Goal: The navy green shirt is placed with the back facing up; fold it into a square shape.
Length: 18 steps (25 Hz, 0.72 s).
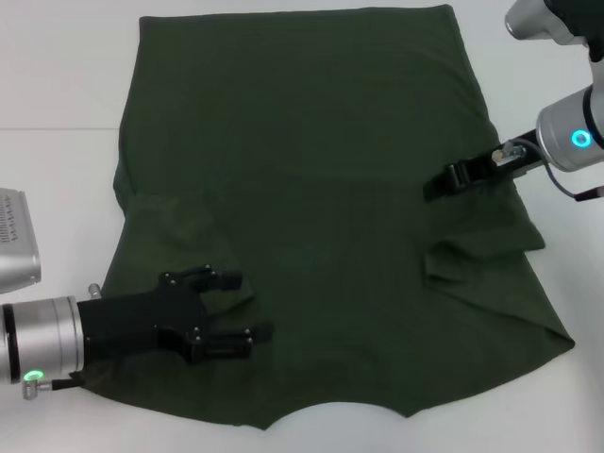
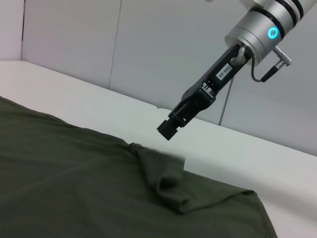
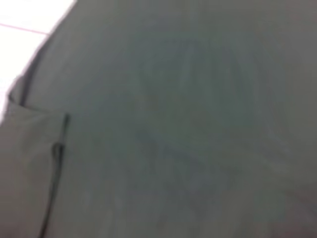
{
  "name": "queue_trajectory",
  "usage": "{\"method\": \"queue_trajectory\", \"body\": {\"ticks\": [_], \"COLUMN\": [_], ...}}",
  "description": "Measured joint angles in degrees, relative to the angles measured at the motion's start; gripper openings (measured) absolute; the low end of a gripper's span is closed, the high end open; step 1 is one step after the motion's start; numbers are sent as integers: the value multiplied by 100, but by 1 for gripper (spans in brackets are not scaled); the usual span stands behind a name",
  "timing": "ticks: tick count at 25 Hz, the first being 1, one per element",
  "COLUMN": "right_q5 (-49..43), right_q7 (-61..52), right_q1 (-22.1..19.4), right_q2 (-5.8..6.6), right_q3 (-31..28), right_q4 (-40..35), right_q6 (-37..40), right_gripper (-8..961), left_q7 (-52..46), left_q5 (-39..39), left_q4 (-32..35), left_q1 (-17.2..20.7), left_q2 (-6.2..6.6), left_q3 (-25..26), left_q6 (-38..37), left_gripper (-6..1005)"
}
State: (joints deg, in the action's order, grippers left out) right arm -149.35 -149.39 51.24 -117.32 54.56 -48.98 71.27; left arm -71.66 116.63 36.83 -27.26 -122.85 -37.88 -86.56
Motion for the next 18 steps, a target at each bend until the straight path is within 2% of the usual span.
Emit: {"method": "queue_trajectory", "body": {"ticks": [4, 8, 10, 13, 16, 18], "right_q5": [563, 901, 925, 1161, 1911, 2540], "right_q7": [205, 301, 301, 411, 721, 1030], "right_q1": [-12, -139, -276, -599, -1125, -1457], "right_q2": [7, 67, 78, 94, 125, 189], "right_q3": [-35, -99, -269, -749, -1273, -1603], "right_q4": [178, 288, 295, 299, 382, 632], "right_q6": [-73, -94, -99, -63, 60, 204], "right_gripper": [321, 447, 547, 696, 791, 854], "left_q7": [23, 19, 6, -1, -5, -36], "left_q5": [0, 0, 0, 0, 0, -4], "left_q4": [0, 0, 0, 0, 0, 0], "left_q1": [7, 11, 15, 19, 19, 17], "left_q2": [-11, -11, -11, -11, -11, -11], "left_q3": [0, 6, 13, 68, 137, 159], "left_q6": [6, 8, 9, 9, 7, 5], "left_gripper": [888, 888, 888, 888, 887, 887]}}
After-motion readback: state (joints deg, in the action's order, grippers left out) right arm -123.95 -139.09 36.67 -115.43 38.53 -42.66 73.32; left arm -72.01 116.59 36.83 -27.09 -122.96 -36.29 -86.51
